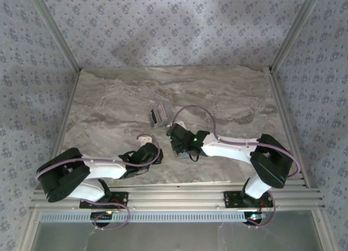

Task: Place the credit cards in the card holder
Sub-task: Open the card holder at the center of the table.

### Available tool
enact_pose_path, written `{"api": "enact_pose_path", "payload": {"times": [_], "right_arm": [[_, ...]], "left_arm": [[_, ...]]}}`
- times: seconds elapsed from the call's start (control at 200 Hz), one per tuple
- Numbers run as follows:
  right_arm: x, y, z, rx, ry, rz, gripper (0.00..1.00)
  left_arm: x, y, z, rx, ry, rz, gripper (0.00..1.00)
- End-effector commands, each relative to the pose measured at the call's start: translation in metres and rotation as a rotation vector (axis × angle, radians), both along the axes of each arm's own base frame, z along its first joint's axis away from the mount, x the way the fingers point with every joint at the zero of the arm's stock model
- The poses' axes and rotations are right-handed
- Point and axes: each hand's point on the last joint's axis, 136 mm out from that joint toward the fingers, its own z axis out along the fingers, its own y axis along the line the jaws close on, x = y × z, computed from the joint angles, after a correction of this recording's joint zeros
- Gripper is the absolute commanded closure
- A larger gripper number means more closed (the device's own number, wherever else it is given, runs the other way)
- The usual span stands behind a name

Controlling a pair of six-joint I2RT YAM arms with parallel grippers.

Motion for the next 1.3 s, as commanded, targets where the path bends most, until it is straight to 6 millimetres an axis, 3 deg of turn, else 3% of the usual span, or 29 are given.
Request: {"api": "enact_pose_path", "payload": {"times": [0.0, 0.33, 0.48, 0.71, 0.849, 0.974, 1.079, 1.179, 1.294], "right_arm": [[-0.001, 0.015, 0.003, 0.02, 0.025, 0.04, 0.72], [-0.007, 0.046, 0.006, 0.15, 0.061, 0.093, 0.54], [-0.016, 0.061, 0.006, 0.203, 0.078, 0.145, 0.41], [-0.024, 0.074, -0.001, 0.267, 0.1, 0.201, 0.32], [-0.029, 0.081, -0.011, 0.266, 0.105, 0.216, 0.32], [-0.03, 0.077, -0.017, 0.17, 0.011, 0.181, 0.45], [-0.026, 0.063, -0.022, 0.022, -0.085, 0.109, 0.57], [-0.026, 0.055, -0.029, -0.106, -0.143, 0.077, 0.57], [-0.031, 0.059, -0.045, -0.145, -0.12, 0.099, 0.52]], "left_arm": [[-0.018, 0.04, -0.026, 0.178, 0.078, 0.014, 0.79], [-0.017, 0.049, -0.025, 0.121, 0.12, -0.006, 0.8], [-0.015, 0.055, -0.016, 0.073, 0.119, -0.005, 0.8], [-0.011, 0.074, -0.003, 0.02, 0.127, 0.017, 0.78], [-0.01, 0.079, 0.002, -0.014, 0.132, 0.02, 0.77], [-0.007, 0.08, 0.004, -0.035, 0.137, 0.031, 0.77], [-0.004, 0.078, 0.01, -0.039, 0.131, 0.029, 0.77], [-0.003, 0.077, 0.013, -0.038, 0.128, 0.029, 0.77], [-0.001, 0.075, 0.02, -0.054, 0.121, 0.031, 0.77]]}}
